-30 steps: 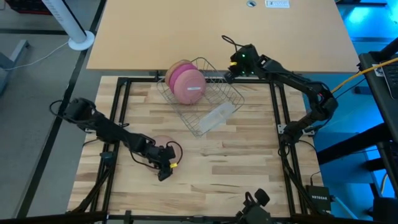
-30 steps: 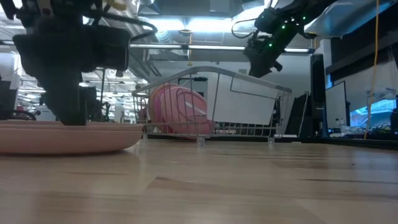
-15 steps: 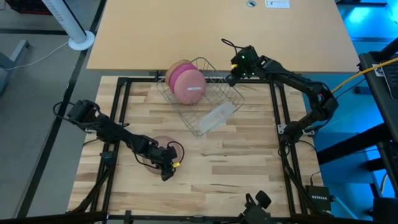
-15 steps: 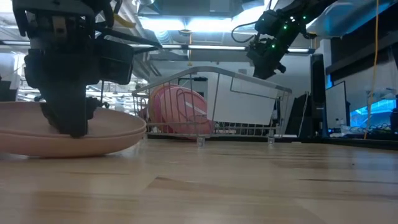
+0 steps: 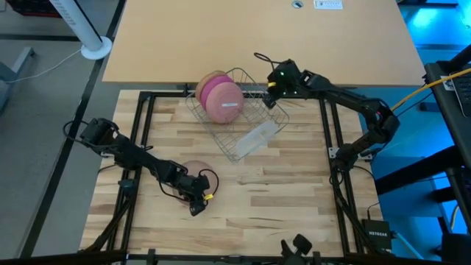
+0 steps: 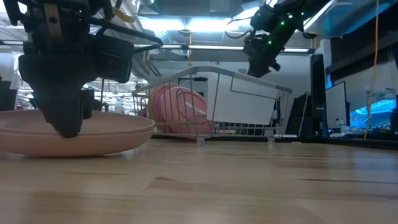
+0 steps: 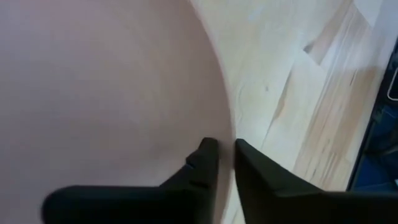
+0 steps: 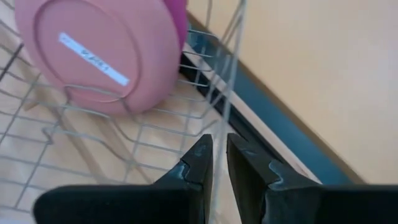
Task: Sort dishes
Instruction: Put the pink plate into the dish rack
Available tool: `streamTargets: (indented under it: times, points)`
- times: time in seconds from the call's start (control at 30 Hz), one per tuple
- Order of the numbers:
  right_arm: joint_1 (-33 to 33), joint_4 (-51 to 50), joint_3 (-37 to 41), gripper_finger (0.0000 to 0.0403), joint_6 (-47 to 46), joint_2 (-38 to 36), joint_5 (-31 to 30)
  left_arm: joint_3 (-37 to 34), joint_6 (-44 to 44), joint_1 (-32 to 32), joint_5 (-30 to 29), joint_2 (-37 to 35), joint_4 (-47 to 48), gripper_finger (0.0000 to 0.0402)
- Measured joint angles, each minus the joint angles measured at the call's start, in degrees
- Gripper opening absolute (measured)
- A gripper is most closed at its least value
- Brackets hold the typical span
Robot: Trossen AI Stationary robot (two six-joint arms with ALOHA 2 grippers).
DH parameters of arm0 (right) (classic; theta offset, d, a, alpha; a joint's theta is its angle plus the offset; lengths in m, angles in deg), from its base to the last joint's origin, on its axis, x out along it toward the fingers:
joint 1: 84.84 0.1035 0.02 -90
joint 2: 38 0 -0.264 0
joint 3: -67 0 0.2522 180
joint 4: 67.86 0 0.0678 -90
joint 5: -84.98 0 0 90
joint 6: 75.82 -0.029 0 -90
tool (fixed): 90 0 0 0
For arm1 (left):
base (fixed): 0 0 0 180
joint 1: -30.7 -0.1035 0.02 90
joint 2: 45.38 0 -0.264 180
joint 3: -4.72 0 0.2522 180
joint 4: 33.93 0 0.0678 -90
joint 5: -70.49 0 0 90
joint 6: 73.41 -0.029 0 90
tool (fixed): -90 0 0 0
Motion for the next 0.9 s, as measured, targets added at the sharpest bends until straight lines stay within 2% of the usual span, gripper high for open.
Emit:
streamTargets:
  times: [0.17,0.47,0.73,0.9]
  points:
    - [3.2,0.1,0.0,0.0053,0.1,0.0,0.0,0.0,0.0,0.0,1.7,-0.5,0.4,0.0004]
    - [9.1,0.0,0.0,0.0053,1.5,0.0,-0.6,0.0,-0.2,-0.1,1.3,-6.9,0.4,0.0001]
    - [16.6,-0.1,0.0,0.0053,1.5,0.0,-0.6,0.0,-3.0,-0.6,-4.5,-13.4,6.6,0.0002]
    - [21.9,-0.8,0.0,0.0053,1.5,0.0,-0.6,0.0,-7.5,1.5,-4.4,-13.5,4.0,0.0002]
